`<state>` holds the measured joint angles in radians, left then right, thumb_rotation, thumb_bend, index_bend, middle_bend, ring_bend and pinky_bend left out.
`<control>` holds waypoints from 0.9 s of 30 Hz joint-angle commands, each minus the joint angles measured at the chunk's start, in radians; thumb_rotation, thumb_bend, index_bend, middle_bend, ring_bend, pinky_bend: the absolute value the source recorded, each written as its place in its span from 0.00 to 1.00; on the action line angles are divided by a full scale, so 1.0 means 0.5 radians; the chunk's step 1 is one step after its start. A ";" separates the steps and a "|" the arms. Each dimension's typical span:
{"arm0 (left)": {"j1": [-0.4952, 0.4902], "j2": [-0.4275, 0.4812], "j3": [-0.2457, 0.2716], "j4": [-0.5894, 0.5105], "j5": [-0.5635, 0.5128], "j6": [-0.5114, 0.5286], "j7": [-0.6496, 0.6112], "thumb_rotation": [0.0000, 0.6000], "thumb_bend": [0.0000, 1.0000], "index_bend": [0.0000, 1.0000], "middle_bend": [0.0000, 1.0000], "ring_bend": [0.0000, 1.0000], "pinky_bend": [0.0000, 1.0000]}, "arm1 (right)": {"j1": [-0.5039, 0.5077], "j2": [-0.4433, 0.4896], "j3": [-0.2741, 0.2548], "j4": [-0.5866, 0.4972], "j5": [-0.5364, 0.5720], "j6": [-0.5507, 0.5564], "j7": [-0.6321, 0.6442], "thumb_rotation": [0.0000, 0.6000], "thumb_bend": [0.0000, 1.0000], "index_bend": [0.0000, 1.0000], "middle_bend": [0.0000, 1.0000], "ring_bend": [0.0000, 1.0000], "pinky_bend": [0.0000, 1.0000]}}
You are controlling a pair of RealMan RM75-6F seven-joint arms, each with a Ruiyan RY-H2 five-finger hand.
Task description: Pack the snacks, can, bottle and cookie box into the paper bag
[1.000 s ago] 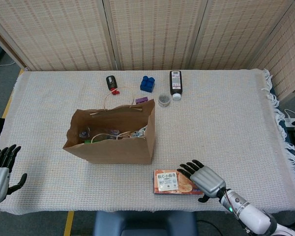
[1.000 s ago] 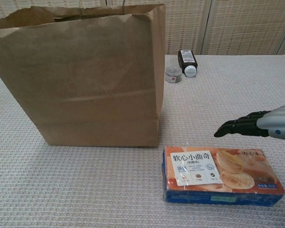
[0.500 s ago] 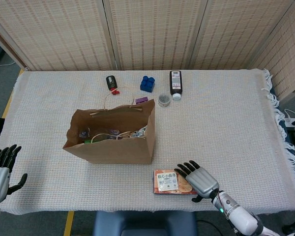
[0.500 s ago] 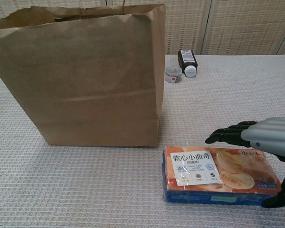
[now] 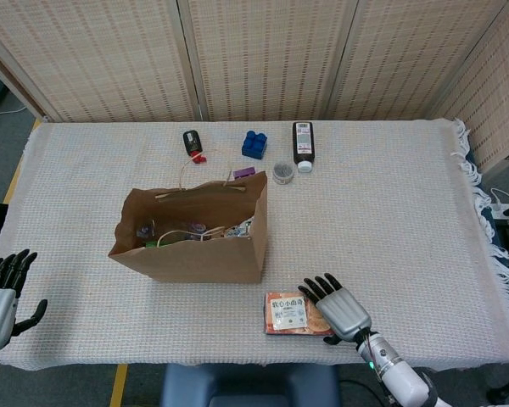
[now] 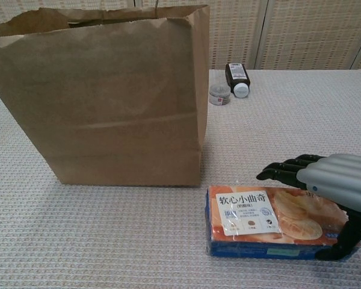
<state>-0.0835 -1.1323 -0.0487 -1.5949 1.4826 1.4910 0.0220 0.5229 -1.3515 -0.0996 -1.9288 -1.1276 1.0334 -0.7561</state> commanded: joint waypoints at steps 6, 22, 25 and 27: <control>-0.001 0.000 0.001 0.000 0.002 0.000 0.005 1.00 0.36 0.04 0.00 0.00 0.00 | 0.026 -0.048 0.074 0.014 0.175 0.063 -0.065 0.89 0.01 0.00 0.00 0.00 0.00; 0.000 0.001 0.002 0.004 0.003 0.001 -0.012 1.00 0.36 0.04 0.00 0.00 0.00 | 0.130 -0.281 0.166 0.077 0.427 0.043 -0.025 0.89 0.01 0.00 0.00 0.00 0.00; 0.000 0.001 0.003 0.006 0.006 0.001 -0.017 1.00 0.36 0.04 0.00 0.00 0.00 | 0.126 -0.296 0.155 0.092 0.360 0.050 0.022 0.89 0.02 0.00 0.00 0.00 0.02; 0.000 0.002 0.003 0.006 0.007 0.001 -0.019 1.00 0.36 0.04 0.00 0.00 0.00 | 0.127 -0.302 0.146 0.095 0.356 0.048 0.035 0.89 0.05 0.00 0.05 0.02 0.09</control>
<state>-0.0835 -1.1311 -0.0471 -1.5921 1.4863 1.4915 0.0123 0.5863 -1.4995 -0.0240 -1.8836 -0.9463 1.0569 -0.7424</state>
